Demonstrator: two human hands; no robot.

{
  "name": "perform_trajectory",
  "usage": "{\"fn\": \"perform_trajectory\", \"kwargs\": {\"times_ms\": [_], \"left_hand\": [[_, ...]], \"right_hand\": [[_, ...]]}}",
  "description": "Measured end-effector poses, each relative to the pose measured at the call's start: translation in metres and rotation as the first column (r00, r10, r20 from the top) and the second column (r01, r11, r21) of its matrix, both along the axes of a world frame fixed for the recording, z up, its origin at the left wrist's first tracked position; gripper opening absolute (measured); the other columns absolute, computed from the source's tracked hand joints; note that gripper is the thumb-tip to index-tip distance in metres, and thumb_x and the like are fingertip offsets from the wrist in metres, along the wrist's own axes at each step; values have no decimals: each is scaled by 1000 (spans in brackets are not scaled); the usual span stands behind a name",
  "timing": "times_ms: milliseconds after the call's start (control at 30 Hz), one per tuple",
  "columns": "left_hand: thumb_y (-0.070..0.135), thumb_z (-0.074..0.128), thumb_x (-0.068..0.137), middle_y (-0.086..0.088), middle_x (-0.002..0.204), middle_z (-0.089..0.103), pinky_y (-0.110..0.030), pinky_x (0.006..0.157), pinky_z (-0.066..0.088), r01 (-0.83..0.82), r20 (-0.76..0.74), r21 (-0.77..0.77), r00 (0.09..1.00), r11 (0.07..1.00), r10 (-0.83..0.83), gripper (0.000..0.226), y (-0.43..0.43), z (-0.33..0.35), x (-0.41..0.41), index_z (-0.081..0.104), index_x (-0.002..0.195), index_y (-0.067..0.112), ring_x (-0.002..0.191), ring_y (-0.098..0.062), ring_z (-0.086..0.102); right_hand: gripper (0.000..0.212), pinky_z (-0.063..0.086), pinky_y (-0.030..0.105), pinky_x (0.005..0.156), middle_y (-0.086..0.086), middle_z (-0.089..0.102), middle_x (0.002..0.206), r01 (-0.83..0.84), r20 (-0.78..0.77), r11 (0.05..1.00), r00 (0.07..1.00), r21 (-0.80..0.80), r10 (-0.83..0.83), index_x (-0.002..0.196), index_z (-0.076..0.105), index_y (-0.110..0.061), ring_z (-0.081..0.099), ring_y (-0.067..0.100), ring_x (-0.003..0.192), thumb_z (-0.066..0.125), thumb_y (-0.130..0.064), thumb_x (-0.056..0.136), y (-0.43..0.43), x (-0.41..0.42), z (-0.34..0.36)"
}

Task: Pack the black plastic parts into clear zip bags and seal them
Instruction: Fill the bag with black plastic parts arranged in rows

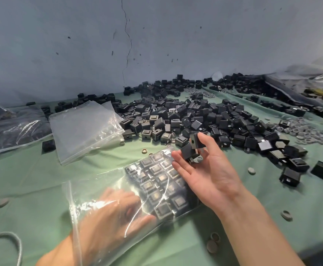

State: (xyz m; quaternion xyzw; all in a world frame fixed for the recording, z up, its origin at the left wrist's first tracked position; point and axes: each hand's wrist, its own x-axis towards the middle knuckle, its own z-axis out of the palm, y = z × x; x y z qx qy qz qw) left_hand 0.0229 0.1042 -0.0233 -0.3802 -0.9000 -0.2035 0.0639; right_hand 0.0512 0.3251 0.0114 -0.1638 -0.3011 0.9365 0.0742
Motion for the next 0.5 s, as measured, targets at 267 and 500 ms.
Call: {"fn": "perform_trajectory", "kwargs": {"times_ms": [267, 500], "left_hand": [[61, 37, 94, 9, 53, 42, -19, 48, 35, -132, 129, 309, 987, 942, 96, 53, -52, -21, -12, 45, 60, 20, 48, -1, 40], [87, 37, 78, -1, 51, 50, -25, 53, 36, -598, 301, 564, 791, 570, 532, 74, -128, -32, -22, 63, 74, 17, 50, -15, 41]], "right_hand": [[25, 60, 42, 87, 16, 67, 89, -19, -2, 1000, 1000, 8, 19, 92, 64, -10, 73, 33, 93, 80, -25, 81, -6, -2, 1], [37, 58, 42, 92, 27, 56, 109, -111, -57, 993, 992, -28, 109, 102, 51, -11, 72, 40, 96, 79, -16, 79, -9, 1, -5]]}}
